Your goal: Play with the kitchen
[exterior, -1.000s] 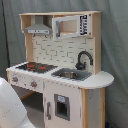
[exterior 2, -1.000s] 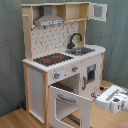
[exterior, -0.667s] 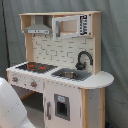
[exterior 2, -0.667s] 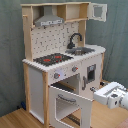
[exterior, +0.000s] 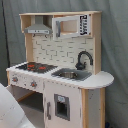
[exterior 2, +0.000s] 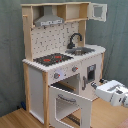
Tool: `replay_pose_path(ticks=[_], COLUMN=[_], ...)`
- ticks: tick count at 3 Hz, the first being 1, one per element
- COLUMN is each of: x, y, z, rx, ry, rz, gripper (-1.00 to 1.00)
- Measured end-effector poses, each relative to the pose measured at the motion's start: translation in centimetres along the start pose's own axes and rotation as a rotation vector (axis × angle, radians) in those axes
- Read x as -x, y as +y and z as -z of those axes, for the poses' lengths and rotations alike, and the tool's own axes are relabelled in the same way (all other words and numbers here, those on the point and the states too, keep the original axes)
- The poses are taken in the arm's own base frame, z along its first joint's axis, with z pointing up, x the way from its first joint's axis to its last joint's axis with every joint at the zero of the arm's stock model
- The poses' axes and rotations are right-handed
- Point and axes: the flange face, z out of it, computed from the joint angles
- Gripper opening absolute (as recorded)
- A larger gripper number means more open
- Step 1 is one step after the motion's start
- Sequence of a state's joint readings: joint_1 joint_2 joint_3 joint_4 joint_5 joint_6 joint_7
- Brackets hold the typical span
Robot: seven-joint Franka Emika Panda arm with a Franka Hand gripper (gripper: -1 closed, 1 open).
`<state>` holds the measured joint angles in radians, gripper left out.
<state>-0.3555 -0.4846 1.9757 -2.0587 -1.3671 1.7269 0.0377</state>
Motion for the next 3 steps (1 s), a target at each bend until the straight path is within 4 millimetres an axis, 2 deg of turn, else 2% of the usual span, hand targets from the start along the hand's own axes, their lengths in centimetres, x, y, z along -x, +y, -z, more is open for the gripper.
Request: replay_pose_path(ticks=[3], x=[-5.3], y=[0.4], z=[-0.4], rx=[0.072], ry=[0.066], rz=[-0.192], gripper=[1.0])
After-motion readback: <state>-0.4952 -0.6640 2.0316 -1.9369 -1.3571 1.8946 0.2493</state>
